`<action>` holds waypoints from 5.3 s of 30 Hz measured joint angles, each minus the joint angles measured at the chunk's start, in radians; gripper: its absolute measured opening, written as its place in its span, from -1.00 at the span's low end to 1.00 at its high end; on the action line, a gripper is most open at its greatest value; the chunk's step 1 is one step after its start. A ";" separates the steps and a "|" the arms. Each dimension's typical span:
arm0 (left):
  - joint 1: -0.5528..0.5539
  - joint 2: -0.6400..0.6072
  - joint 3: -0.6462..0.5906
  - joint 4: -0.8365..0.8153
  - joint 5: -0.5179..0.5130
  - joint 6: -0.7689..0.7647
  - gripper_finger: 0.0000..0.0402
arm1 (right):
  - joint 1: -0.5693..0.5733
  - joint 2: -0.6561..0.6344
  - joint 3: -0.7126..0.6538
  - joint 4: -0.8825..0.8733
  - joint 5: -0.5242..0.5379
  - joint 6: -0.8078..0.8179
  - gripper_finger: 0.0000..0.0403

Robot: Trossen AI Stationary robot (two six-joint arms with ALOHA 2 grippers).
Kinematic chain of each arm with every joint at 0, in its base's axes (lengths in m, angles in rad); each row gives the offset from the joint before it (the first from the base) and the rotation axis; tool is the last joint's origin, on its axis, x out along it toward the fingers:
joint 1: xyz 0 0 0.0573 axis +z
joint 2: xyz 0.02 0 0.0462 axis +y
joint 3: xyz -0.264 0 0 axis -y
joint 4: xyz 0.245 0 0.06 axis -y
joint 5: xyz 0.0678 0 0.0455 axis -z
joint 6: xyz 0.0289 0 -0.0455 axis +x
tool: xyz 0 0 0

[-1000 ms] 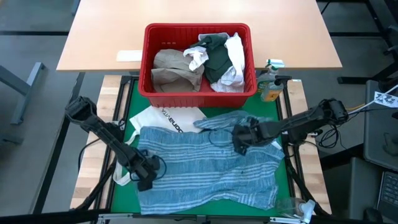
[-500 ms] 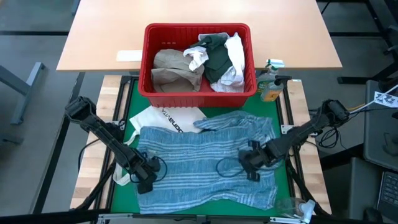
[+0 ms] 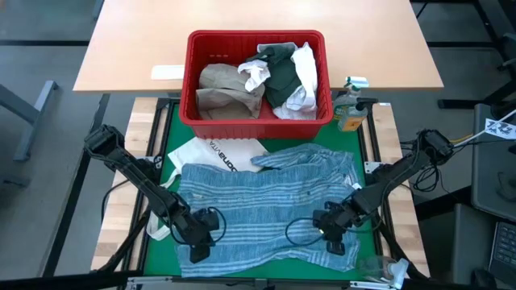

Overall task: Fold Laundry from Bin
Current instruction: Fold the blue polo shirt

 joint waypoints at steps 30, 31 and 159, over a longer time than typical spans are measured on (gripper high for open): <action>-0.162 0.004 0.000 0.243 -0.158 -0.026 -0.22 | 0.195 0.014 0.000 0.241 0.114 0.127 0.18; -0.166 0.004 0.000 0.243 -0.158 -0.026 -0.22 | 0.206 0.019 0.000 0.250 0.122 0.132 0.18; -0.161 0.248 0.004 -0.042 -0.199 0.090 -0.36 | 0.148 0.295 -0.001 0.244 0.115 0.064 -0.83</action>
